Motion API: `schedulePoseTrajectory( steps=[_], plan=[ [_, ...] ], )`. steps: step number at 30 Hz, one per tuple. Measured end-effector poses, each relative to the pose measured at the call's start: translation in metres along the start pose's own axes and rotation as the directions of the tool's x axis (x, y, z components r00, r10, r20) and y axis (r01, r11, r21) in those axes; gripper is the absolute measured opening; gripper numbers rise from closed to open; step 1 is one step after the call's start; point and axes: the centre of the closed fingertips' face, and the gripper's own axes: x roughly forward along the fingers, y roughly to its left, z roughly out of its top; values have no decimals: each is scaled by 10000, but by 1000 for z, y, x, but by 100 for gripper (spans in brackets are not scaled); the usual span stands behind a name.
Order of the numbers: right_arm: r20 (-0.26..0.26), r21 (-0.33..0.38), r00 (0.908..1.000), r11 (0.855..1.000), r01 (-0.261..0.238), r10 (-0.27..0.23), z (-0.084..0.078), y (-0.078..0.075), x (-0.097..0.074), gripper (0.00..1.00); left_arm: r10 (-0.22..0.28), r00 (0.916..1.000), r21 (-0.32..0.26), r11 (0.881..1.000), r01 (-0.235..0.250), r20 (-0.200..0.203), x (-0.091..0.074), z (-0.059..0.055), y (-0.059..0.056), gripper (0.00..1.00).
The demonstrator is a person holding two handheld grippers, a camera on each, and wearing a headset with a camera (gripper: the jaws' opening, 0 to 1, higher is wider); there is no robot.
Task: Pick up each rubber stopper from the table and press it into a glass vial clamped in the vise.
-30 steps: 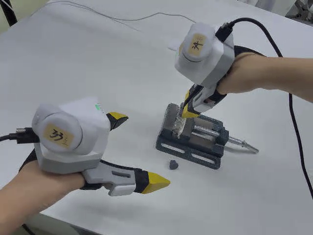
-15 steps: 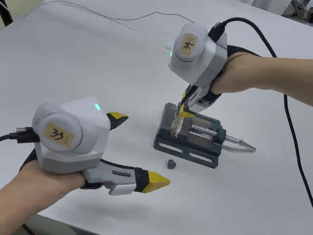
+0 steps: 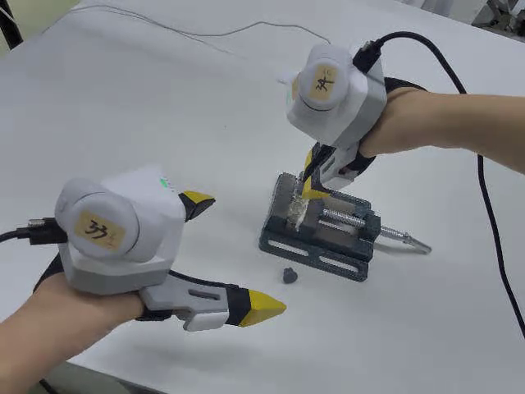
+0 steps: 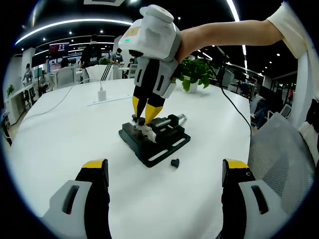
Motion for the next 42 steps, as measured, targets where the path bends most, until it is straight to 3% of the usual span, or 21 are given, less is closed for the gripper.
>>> schedulePoseTrajectory(
  steps=[7,14,22,42],
  plan=[
    [300,158,9995,9998,107,-111,-5,-5,-6,14,20,10000,5,10000,-20,23,-1,1,2,94],
    [1112,871,9933,9953,-424,326,-5,-9,-16,9,39,10000,-4,10000,-39,19,-1,1,5,93],
    [1449,1182,9869,9890,-888,713,-1,-8,-14,4,-4,10000,-36,10000,4,-65,1,0,4,93],
    [1405,1136,9853,9870,-1134,971,1,-6,-3,0,-65,9999,59,10000,65,-103,4,1,9,93]
  ],
)
